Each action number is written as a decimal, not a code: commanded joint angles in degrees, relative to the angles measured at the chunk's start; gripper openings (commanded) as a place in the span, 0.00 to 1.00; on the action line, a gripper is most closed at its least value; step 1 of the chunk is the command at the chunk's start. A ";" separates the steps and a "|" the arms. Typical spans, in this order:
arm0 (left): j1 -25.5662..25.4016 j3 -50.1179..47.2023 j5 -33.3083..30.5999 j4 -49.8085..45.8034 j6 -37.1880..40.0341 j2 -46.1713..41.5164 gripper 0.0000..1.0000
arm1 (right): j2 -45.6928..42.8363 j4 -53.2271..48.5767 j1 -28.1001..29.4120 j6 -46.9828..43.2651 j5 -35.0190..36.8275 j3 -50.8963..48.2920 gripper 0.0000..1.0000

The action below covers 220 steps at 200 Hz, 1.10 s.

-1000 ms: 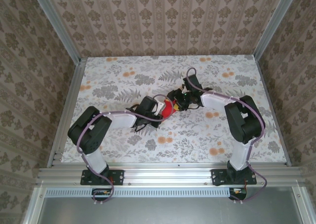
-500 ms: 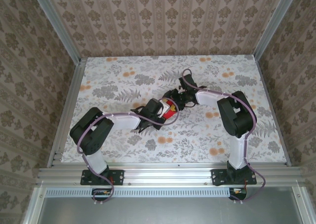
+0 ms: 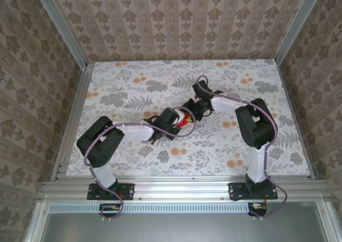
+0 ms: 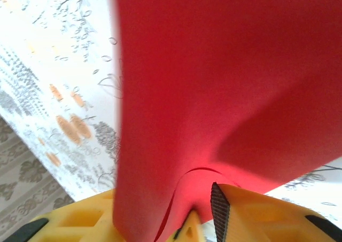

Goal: Fold a paper plane with a square sheet of paper (pick it up from the middle)
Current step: Fold the wing for the fifth time at the center of the table.

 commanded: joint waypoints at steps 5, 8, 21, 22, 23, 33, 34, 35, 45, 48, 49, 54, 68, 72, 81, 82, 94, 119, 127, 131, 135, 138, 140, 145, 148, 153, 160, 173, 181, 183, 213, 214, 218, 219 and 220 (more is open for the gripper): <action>-0.56 0.98 -1.49 -2.18 1.24 0.92 0.00 | -1.60 -4.38 0.66 -0.37 4.78 1.26 0.40; -0.51 1.01 -1.53 -2.11 1.17 0.93 0.00 | -1.63 -4.52 0.69 -0.34 4.87 1.34 0.40; -0.58 1.04 -1.62 -2.18 1.11 1.06 0.00 | -1.75 -4.62 0.97 -0.36 5.14 1.52 0.39; -0.53 1.09 -1.58 -2.22 1.13 1.08 0.00 | -1.71 -4.62 0.99 -0.35 5.16 1.52 0.39; -0.56 1.11 -1.56 -2.25 1.10 1.08 0.00 | -1.74 -4.62 0.99 -0.34 5.18 1.52 0.39; -0.62 1.15 -1.71 -2.36 1.06 1.16 0.00 | -1.70 -4.55 1.17 -0.43 4.92 1.69 0.38; -0.64 1.14 -1.75 -2.45 1.06 1.17 0.00 | -1.73 -4.58 1.22 -0.47 4.92 1.70 0.38; -0.65 1.18 -1.69 -2.45 1.06 1.17 0.00 | -1.79 -4.56 1.24 -0.44 4.92 1.74 0.38; -0.66 1.25 -1.73 -2.53 0.97 1.18 0.00 | -1.92 -4.40 1.52 -0.54 4.56 1.88 0.39; -0.67 1.19 -1.86 -2.56 0.97 1.18 0.00 | -1.87 -4.31 1.69 -0.52 4.43 1.88 0.39; -0.67 1.21 -1.83 -2.59 0.97 1.18 0.00 | -1.86 -4.25 1.74 -0.51 4.32 1.88 0.39; -0.75 1.28 -1.80 -2.57 0.96 1.18 0.00 | -1.94 -3.95 1.79 -0.52 3.91 1.88 0.41; -0.80 1.21 -1.85 -2.55 0.97 1.23 0.00 | -2.11 -2.95 2.12 -0.18 3.10 1.64 0.45; -0.87 1.29 -1.97 -2.53 0.97 1.19 0.00 | -2.02 -2.86 2.27 -0.09 2.91 1.61 0.46; -0.92 1.29 -1.89 -2.67 0.97 1.18 0.00 | -1.94 -2.49 2.48 0.11 2.85 1.40 0.46; -0.88 1.30 -1.93 -2.64 0.97 1.18 0.00 | -1.94 -2.41 2.49 0.11 2.88 1.37 0.46; -0.92 1.20 -1.90 -2.60 0.95 1.21 0.00 | -2.11 -1.93 2.75 0.55 3.32 0.71 0.45; -0.86 1.14 -1.95 -2.58 0.77 1.18 0.00 | -2.47 -1.56 2.76 0.82 4.44 -0.23 0.41; -0.84 1.15 -2.03 -2.57 0.78 1.22 0.00 | -2.86 -1.45 2.76 0.81 4.61 -0.40 0.40; -0.92 1.08 -2.07 -2.58 0.71 1.18 0.00 | -3.05 -1.33 2.76 0.79 4.70 -0.47 0.39; -0.92 0.96 -2.15 -2.58 0.54 1.18 0.00 | -3.28 -1.24 2.76 0.61 4.79 -0.56 0.39; -0.93 0.90 -2.16 -2.54 0.46 1.14 0.00 | -3.47 -1.22 2.82 0.57 4.91 -0.58 0.39; -0.93 0.81 -2.11 -2.47 0.45 1.10 0.00 | -3.57 -1.28 2.84 0.49 5.03 -0.58 0.38; -0.92 0.64 -2.08 -2.25 0.36 1.05 0.00 | -3.92 -1.40 2.89 0.37 5.33 -0.71 0.37; -0.88 0.52 -2.11 -2.15 0.28 1.01 0.00 | -4.14 -1.45 2.93 0.24 5.60 -0.80 0.36; -0.93 0.45 -2.07 -2.16 0.15 1.00 0.00 | -4.39 -1.51 3.03 0.10 5.95 -0.92 0.34; -0.93 0.30 -2.11 -2.09 -0.05 0.92 0.00 | -4.83 -1.54 3.11 -0.04 6.38 -1.26 0.32; -0.93 0.00 -1.90 -1.83 -0.50 0.66 0.00 | -5.12 -1.26 3.15 -0.14 6.42 -1.87 0.24; -0.93 -0.18 -1.66 -1.68 -0.81 0.55 0.00 | -5.26 -0.98 3.13 -0.07 6.40 -2.23 0.20; -0.93 -0.21 -1.57 -1.66 -0.90 0.39 0.00 | -5.31 -0.94 3.12 -0.09 6.37 -2.31 0.20; -0.37 -0.70 1.32 -2.31 -3.60 -1.69 0.14 | -5.45 -0.30 3.07 -1.56 6.78 -3.12 0.11; -0.34 -0.75 1.38 -2.38 -3.82 -1.79 0.15 | -5.45 -0.26 3.09 -1.65 6.77 -3.17 0.11; -0.11 -0.92 2.02 -2.48 -4.44 -2.27 0.18 | -5.45 -0.14 3.04 -1.98 6.64 -3.21 0.10; -0.04 -0.95 2.18 -2.50 -4.68 -2.44 0.19 | -5.45 -0.09 3.07 -2.03 6.62 -3.21 0.10; 0.04 -1.01 2.25 -2.52 -4.88 -2.56 0.20 | -5.50 -0.07 3.05 -2.15 6.61 -3.22 0.10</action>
